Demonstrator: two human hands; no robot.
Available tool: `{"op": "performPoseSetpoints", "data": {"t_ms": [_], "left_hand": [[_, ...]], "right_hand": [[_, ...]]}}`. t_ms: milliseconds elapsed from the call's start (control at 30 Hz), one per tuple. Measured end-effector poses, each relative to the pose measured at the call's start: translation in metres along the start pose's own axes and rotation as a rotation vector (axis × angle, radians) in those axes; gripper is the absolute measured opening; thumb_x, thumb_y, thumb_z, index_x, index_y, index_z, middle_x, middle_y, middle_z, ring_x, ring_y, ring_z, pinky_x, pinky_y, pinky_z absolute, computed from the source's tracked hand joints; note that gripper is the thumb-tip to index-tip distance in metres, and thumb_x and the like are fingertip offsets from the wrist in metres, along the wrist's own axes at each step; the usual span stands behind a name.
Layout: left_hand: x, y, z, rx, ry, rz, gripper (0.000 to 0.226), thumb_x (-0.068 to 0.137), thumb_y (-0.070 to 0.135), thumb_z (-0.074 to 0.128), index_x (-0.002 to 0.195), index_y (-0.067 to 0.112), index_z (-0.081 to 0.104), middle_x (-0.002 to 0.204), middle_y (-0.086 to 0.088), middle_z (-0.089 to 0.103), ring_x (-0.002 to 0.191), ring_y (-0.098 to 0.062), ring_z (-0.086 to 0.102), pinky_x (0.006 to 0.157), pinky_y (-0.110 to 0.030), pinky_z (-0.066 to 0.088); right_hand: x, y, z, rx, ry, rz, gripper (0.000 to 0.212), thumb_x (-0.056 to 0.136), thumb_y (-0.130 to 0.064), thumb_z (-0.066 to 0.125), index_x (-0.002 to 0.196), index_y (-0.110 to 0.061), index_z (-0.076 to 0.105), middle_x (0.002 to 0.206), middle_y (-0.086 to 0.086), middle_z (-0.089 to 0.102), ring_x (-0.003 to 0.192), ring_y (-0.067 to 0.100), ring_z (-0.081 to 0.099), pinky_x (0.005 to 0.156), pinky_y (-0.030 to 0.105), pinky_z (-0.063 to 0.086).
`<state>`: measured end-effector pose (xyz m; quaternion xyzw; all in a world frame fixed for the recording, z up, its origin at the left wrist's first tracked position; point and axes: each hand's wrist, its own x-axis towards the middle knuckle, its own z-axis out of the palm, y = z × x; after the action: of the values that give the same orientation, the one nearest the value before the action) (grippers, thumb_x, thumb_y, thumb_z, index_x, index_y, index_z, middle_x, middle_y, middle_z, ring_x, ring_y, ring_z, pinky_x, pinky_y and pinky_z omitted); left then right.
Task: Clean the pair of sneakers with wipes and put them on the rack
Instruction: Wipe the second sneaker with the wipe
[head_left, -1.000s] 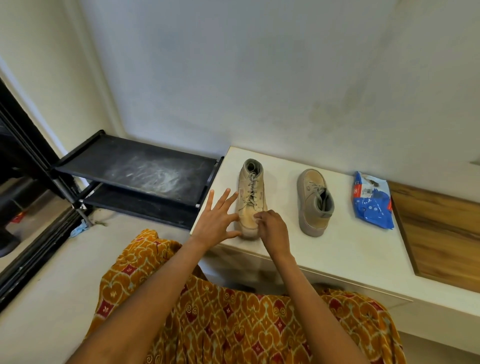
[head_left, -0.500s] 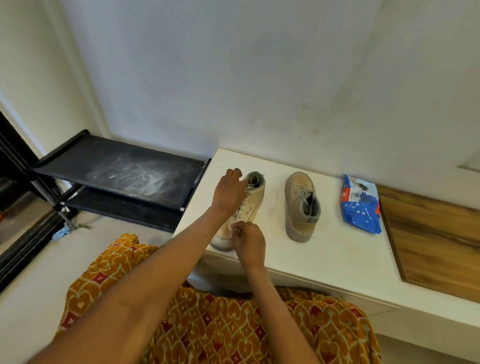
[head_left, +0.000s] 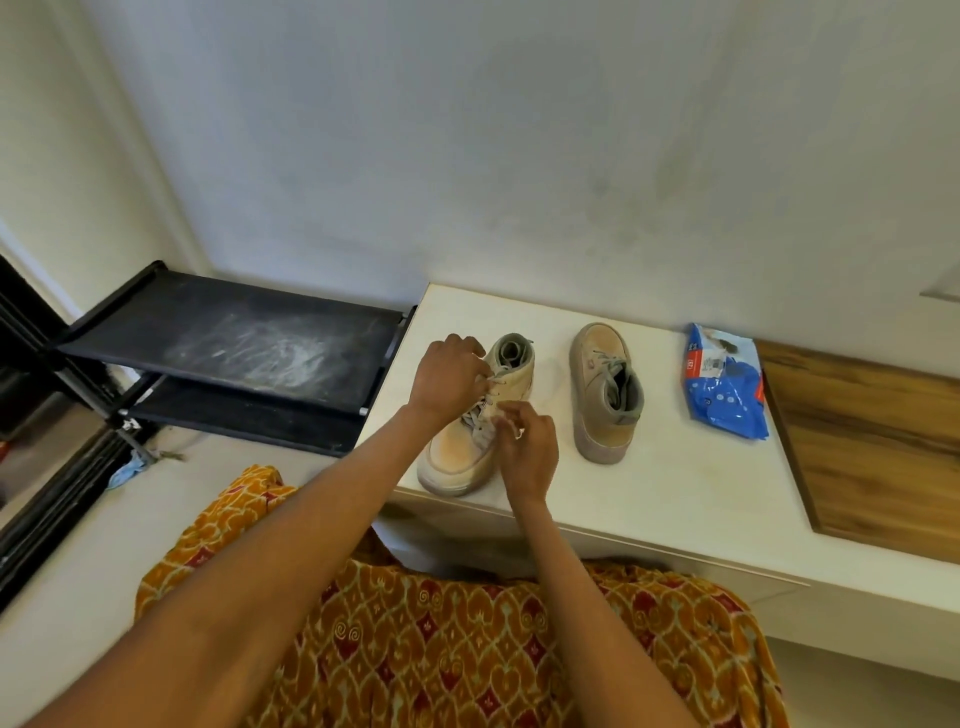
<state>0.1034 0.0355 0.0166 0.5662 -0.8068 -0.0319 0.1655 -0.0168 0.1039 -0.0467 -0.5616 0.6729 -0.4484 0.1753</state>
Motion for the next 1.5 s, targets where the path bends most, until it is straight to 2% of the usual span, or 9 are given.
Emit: {"op": "performPoseSetpoints", "data": {"t_ms": [133, 267, 433, 567, 767, 1067, 1200, 1400, 1500], "left_hand": [[0.001, -0.004, 0.005, 0.032, 0.041, 0.028, 0.025, 0.089, 0.029, 0.052, 0.103, 0.024, 0.073, 0.13, 0.004, 0.054, 0.122, -0.018, 0.043, 0.109, -0.034, 0.019], [0.001, -0.007, 0.01, 0.058, 0.053, 0.049, 0.023, 0.089, 0.031, 0.055, 0.101, 0.023, 0.073, 0.132, 0.001, 0.054, 0.124, -0.021, 0.044, 0.112, -0.041, 0.015], [0.001, 0.002, 0.007, -0.111, 0.053, 0.032, 0.039, 0.089, 0.031, 0.059, 0.126, 0.02, 0.057, 0.13, -0.005, 0.052, 0.119, -0.023, 0.045, 0.093, -0.035, 0.041], [0.007, 0.01, 0.005, -0.137, -0.03, 0.003, 0.027, 0.096, 0.028, 0.048, 0.114, 0.02, 0.066, 0.112, -0.003, 0.057, 0.103, -0.019, 0.052, 0.074, -0.025, 0.04], [0.012, 0.008, -0.008, -0.183, -0.132, 0.024, 0.027, 0.094, 0.022, 0.048, 0.106, 0.012, 0.07, 0.102, -0.006, 0.064, 0.095, -0.021, 0.057, 0.08, -0.034, 0.048], [0.017, 0.013, -0.013, -0.229, -0.161, -0.055, 0.022, 0.089, 0.022, 0.056, 0.101, 0.015, 0.073, 0.1, -0.003, 0.068, 0.093, -0.021, 0.06, 0.078, -0.036, 0.049], [0.019, 0.01, -0.012, -0.249, -0.178, -0.083, 0.019, 0.087, 0.02, 0.059, 0.094, 0.012, 0.074, 0.093, -0.005, 0.07, 0.088, -0.022, 0.062, 0.079, -0.038, 0.05], [0.016, 0.011, -0.012, -0.23, -0.205, -0.072, 0.023, 0.09, 0.016, 0.055, 0.108, 0.009, 0.067, 0.102, -0.008, 0.068, 0.093, -0.024, 0.062, 0.084, -0.037, 0.049], [0.016, 0.013, -0.012, -0.185, -0.229, -0.059, 0.024, 0.091, 0.012, 0.051, 0.11, 0.008, 0.065, 0.099, -0.01, 0.066, 0.09, -0.026, 0.061, 0.08, -0.037, 0.05]], "right_hand": [[0.033, -0.006, 0.002, 0.006, 0.135, 0.062, 0.01, 0.085, -0.02, 0.061, 0.094, -0.021, 0.066, 0.084, 0.005, 0.065, 0.081, 0.02, 0.055, 0.066, 0.032, 0.046], [0.05, -0.02, -0.003, 0.396, 0.361, 0.264, 0.008, 0.084, -0.009, 0.066, 0.091, -0.012, 0.066, 0.086, 0.002, 0.068, 0.079, 0.015, 0.062, 0.067, 0.021, 0.047], [0.035, -0.014, 0.007, 0.235, 0.142, 0.108, 0.023, 0.089, -0.009, 0.06, 0.111, -0.009, 0.066, 0.1, -0.004, 0.065, 0.089, 0.011, 0.061, 0.08, 0.022, 0.051], [0.031, -0.001, 0.001, -0.085, 0.091, -0.082, 0.016, 0.083, -0.008, 0.067, 0.097, -0.013, 0.073, 0.08, 0.006, 0.071, 0.074, 0.025, 0.061, 0.063, 0.035, 0.048], [0.012, 0.015, -0.013, -0.389, 0.007, -0.469, 0.017, 0.072, -0.01, 0.078, 0.086, -0.019, 0.073, 0.068, -0.002, 0.067, 0.068, 0.023, 0.056, 0.059, 0.034, 0.043], [0.071, -0.007, -0.013, -0.104, 0.122, 0.054, 0.016, 0.087, -0.019, 0.061, 0.096, -0.014, 0.073, 0.092, 0.007, 0.07, 0.094, 0.028, 0.056, 0.072, 0.033, 0.042], [0.039, -0.018, 0.003, -0.209, 0.176, -0.035, 0.01, 0.08, -0.009, 0.07, 0.089, -0.012, 0.074, 0.077, 0.007, 0.071, 0.079, 0.031, 0.057, 0.065, 0.035, 0.041], [-0.004, 0.004, -0.001, -0.319, 0.023, -0.358, 0.017, 0.076, -0.014, 0.074, 0.092, -0.018, 0.072, 0.09, -0.003, 0.071, 0.081, 0.022, 0.056, 0.066, 0.03, 0.039], [0.008, 0.004, -0.009, -0.196, 0.122, -0.217, 0.011, 0.079, -0.012, 0.07, 0.09, -0.012, 0.071, 0.088, 0.002, 0.07, 0.084, 0.023, 0.057, 0.064, 0.031, 0.043]]}}
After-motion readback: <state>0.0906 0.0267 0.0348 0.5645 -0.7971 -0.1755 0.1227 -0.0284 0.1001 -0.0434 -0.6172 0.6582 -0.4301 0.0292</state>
